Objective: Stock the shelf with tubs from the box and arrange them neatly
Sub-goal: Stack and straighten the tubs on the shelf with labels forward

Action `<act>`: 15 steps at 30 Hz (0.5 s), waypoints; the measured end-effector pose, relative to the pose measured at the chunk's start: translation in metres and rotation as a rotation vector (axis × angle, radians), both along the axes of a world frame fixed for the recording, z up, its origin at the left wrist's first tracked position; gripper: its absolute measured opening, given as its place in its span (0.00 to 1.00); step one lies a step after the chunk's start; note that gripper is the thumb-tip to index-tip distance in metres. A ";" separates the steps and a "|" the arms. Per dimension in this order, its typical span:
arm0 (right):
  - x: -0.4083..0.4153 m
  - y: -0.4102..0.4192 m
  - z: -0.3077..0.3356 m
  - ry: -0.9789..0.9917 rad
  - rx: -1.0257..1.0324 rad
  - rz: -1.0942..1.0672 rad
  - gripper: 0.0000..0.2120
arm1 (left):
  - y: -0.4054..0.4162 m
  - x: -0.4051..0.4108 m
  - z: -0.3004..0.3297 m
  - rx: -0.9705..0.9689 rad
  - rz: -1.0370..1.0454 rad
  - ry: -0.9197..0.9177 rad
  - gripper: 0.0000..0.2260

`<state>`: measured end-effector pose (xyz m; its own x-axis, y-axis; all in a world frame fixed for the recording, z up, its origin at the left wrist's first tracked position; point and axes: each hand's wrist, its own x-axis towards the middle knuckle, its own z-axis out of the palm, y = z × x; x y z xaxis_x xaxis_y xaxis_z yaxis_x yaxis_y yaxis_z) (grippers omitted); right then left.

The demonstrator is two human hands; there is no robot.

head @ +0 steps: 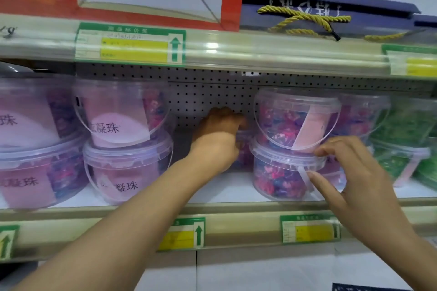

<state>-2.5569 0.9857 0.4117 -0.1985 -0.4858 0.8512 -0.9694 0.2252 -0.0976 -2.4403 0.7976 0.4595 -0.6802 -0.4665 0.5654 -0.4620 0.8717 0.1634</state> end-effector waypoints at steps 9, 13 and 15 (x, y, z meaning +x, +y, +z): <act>-0.003 0.000 0.002 0.022 0.005 0.033 0.13 | -0.010 0.008 -0.003 -0.081 0.257 -0.028 0.22; -0.003 -0.001 0.002 0.018 0.006 0.040 0.14 | -0.002 0.000 -0.004 -0.077 0.061 0.020 0.18; -0.004 0.000 0.003 0.028 0.008 0.049 0.16 | -0.001 -0.006 -0.002 -0.153 0.079 -0.074 0.17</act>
